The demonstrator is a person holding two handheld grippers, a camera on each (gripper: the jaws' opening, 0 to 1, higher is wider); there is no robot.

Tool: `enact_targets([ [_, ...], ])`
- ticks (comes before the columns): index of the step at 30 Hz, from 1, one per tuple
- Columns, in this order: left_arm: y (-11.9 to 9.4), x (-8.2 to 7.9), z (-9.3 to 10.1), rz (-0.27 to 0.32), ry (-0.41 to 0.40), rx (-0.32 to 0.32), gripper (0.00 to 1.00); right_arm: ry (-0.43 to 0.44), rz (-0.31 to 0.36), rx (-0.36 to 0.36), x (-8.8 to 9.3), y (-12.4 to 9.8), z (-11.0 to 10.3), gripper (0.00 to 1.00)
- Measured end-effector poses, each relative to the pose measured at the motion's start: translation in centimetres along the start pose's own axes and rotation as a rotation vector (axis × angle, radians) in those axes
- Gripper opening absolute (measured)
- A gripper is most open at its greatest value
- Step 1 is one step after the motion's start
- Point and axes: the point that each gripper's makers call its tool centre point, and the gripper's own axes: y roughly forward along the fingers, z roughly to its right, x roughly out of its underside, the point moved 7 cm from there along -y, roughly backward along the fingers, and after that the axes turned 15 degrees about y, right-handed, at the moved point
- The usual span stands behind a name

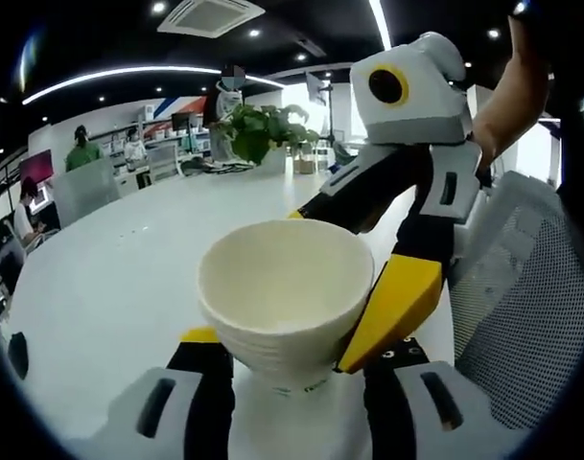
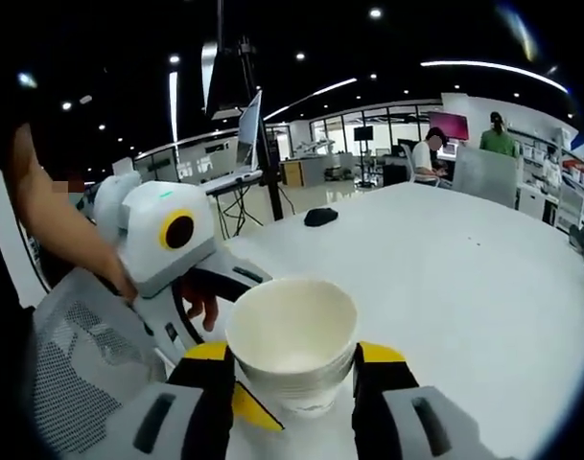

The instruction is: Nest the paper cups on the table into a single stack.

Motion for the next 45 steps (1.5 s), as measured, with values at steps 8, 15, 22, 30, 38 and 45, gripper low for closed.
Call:
enact_targets([
  [8, 0.0, -1.0, -1.3, 0.015, 0.012, -0.028, 0.47, -0.005, 0.030, 0.001, -1.5, -0.1, 0.5, 0.47],
  [15, 0.2, -1.3, -2.8, 0.018, 0.030, -0.047, 0.46, -0.013, 0.049, 0.003, -2.7, 0.1, 1.0, 0.47],
  [22, 0.6, -1.7, -4.4, 0.016, 0.045, -0.063, 0.46, -0.018, 0.068, 0.002, -4.0, 0.8, 2.0, 0.47],
  [30, 1.5, -1.6, -6.1, 0.003, 0.058, -0.066, 0.45, -0.013, 0.078, 0.008, -5.0, 1.6, 3.2, 0.47],
  [38, 2.4, -1.6, -7.9, -0.013, 0.063, -0.067, 0.45, -0.011, 0.084, 0.023, -6.0, 2.7, 4.9, 0.47],
  [45, 3.3, -1.3, -9.3, -0.026, 0.052, -0.073, 0.45, -0.018, 0.080, 0.032, -6.8, 3.6, 5.6, 0.47],
])
